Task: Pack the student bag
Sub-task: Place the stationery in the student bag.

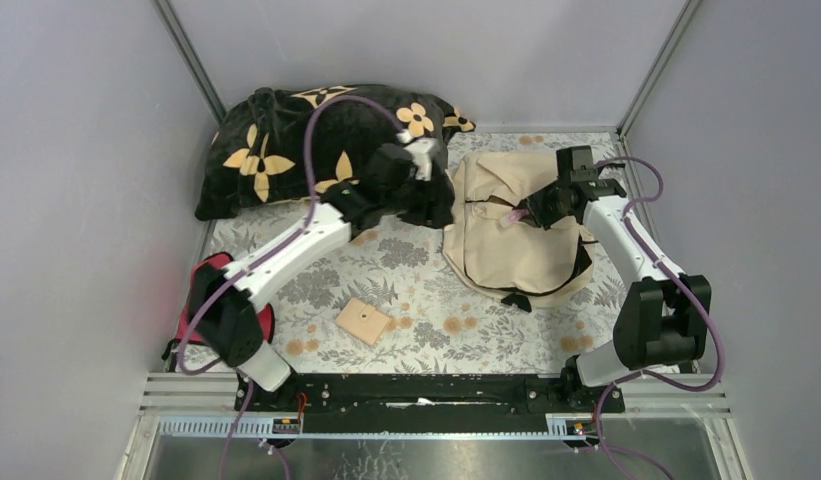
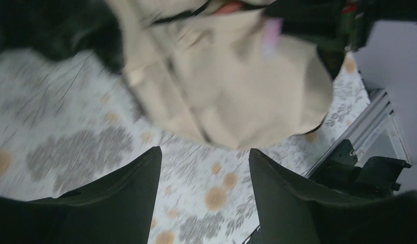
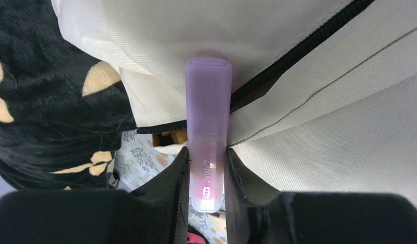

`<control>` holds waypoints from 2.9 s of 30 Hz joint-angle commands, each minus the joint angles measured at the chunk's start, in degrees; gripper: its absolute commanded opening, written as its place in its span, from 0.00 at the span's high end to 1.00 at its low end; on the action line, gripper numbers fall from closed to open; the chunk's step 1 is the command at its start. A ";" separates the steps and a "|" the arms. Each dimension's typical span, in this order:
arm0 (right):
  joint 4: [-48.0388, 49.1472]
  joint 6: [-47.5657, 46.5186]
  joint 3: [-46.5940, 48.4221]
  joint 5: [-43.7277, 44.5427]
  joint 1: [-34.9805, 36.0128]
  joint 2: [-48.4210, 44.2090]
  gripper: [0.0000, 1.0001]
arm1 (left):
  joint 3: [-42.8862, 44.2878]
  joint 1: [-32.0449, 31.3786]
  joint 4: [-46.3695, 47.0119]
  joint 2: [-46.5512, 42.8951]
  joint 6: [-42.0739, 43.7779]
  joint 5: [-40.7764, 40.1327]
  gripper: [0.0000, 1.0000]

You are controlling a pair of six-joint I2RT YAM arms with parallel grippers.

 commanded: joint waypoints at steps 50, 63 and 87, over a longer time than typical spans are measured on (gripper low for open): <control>-8.51 -20.62 -6.73 -11.14 -8.65 -17.76 1.00 | 40.58 -7.89 8.20 39.89 12.12 -15.78 0.36; -7.35 -20.03 -7.79 -12.49 -8.65 -17.44 1.00 | 42.82 -7.88 9.68 41.91 11.11 -13.99 0.61; -7.15 -28.16 -7.27 -29.69 -8.57 -11.51 1.00 | 28.14 -11.65 10.51 26.38 8.36 -7.24 1.00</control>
